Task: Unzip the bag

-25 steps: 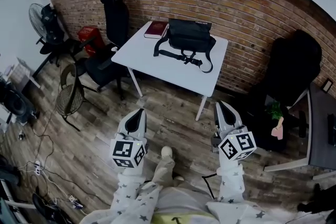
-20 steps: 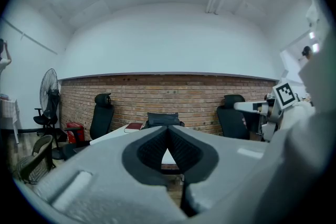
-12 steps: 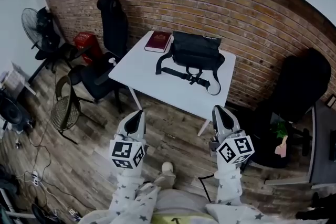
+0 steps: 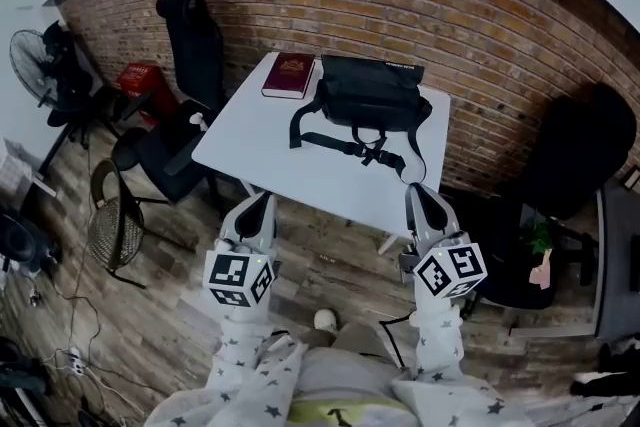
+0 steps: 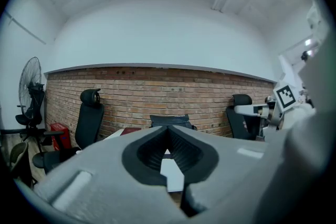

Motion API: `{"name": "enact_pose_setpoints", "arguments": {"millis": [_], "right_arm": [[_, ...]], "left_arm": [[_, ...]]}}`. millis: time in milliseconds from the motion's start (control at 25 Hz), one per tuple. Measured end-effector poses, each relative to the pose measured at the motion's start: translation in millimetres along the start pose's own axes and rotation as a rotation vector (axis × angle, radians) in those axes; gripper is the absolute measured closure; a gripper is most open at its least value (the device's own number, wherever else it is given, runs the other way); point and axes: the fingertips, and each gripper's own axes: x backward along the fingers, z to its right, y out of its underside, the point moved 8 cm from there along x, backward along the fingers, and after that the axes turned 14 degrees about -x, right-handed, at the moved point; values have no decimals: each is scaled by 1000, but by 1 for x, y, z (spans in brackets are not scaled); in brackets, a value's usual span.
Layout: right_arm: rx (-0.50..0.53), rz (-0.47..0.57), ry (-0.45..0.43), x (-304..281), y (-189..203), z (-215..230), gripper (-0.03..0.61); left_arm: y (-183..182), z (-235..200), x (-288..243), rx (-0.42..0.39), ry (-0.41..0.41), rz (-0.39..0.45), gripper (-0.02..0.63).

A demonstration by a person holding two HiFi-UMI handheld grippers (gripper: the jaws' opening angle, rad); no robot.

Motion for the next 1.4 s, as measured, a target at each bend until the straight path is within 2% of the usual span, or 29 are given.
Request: {"name": "enact_pose_setpoints", "arguments": {"millis": [240,480,960,1400], "right_arm": [[-4,10,49,-20,-2,14,570],[-8,4,66,-50,2,26,571],[-21,21,46,-170,-9,57,570],[-49,-4,56,-252,-10,88,569]], "left_arm": [[1,-11,-30,-1,43,3,615],[16,-26,-57,32,49,-19,615],[17,-95,-158,35,40,-11,615],[21,-136,-245,60,83,-31,615]]}}
